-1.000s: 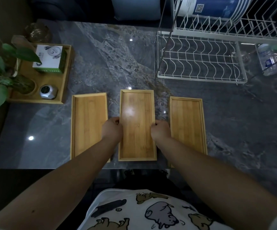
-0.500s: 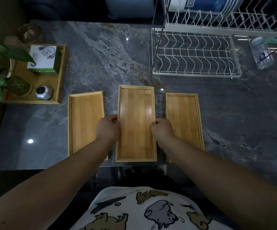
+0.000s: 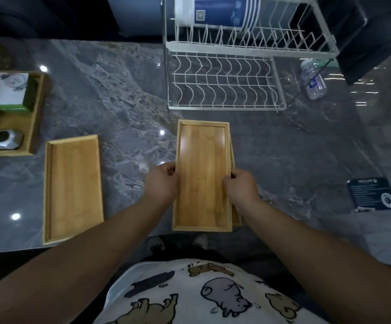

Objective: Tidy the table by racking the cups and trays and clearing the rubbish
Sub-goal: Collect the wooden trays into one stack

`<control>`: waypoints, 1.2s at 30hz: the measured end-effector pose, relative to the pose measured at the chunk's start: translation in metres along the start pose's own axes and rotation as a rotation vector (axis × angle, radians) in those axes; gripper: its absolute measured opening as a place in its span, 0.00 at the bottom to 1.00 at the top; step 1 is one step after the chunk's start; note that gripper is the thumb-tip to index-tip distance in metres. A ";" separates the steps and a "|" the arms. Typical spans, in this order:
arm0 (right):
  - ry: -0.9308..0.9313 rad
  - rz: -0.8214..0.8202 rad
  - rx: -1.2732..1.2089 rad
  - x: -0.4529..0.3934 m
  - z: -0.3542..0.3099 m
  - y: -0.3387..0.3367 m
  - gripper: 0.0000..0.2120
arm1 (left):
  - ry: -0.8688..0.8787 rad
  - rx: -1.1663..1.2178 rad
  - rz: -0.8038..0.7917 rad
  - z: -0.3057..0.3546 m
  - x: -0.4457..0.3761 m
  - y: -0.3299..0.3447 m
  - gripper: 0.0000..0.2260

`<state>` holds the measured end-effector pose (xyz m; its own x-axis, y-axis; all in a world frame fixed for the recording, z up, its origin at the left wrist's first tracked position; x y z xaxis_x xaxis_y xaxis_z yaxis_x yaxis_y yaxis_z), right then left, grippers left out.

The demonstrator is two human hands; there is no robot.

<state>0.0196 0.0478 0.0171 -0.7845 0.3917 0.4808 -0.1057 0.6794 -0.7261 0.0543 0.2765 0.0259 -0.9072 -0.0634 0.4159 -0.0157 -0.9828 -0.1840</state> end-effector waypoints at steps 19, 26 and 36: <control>0.036 -0.070 -0.003 -0.041 0.039 -0.004 0.12 | -0.035 -0.240 0.064 -0.010 -0.008 0.045 0.13; 0.003 -0.066 -0.004 -0.041 0.040 0.000 0.11 | -0.040 -0.192 0.061 -0.018 -0.009 0.046 0.14; -0.035 -0.046 -0.005 -0.040 0.039 0.001 0.11 | -0.001 -0.115 0.071 -0.023 -0.006 0.043 0.12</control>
<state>0.0272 0.0089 -0.0220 -0.7997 0.3383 0.4959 -0.1392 0.6990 -0.7014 0.0495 0.2384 -0.0055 -0.9073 -0.1326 0.3991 0.0006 -0.9494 -0.3140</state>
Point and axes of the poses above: each hand's wrist, its own x-axis away from the middle knuckle, its own y-axis out of the palm, z = x × y, the point moved 9 cm from there along -x, towards the middle knuckle, and after that the axes turned 15 degrees about x, right-handed, at the moved point
